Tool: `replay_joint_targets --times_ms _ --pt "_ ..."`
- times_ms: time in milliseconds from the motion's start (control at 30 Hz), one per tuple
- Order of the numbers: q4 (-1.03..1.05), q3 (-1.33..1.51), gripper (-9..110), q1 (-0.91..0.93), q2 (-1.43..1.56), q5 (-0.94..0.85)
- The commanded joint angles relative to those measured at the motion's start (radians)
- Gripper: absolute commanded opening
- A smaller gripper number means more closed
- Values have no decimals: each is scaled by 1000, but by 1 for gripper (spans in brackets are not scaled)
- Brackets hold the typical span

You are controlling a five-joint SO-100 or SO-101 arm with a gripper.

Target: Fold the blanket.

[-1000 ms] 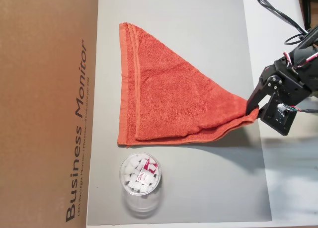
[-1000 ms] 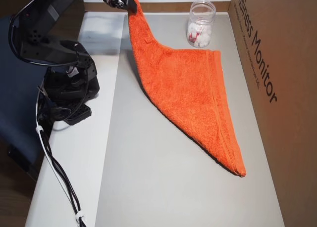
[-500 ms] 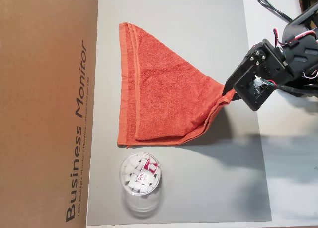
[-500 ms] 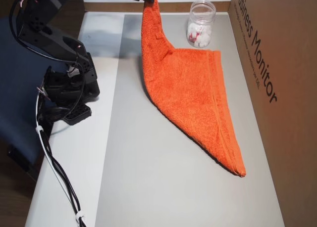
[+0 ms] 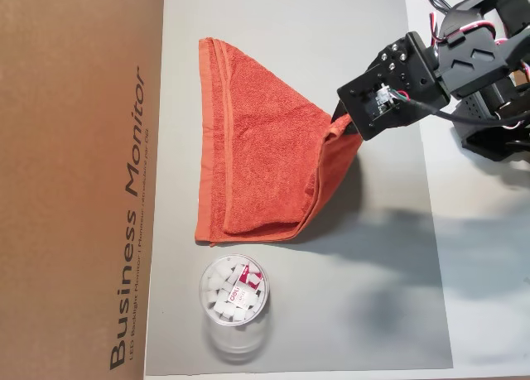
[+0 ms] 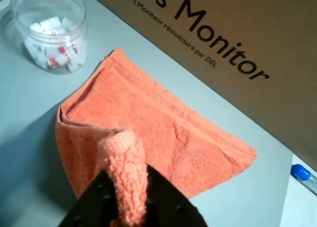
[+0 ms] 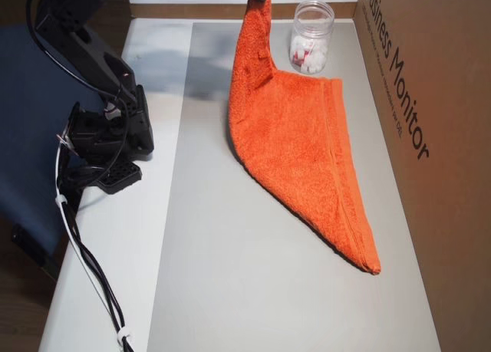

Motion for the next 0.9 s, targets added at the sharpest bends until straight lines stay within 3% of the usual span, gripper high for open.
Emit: replay_joint_targets --times_ms 0,867 --pt "-12 -84 0 37 -18 6" --pt "-15 -574 0 290 -468 78"
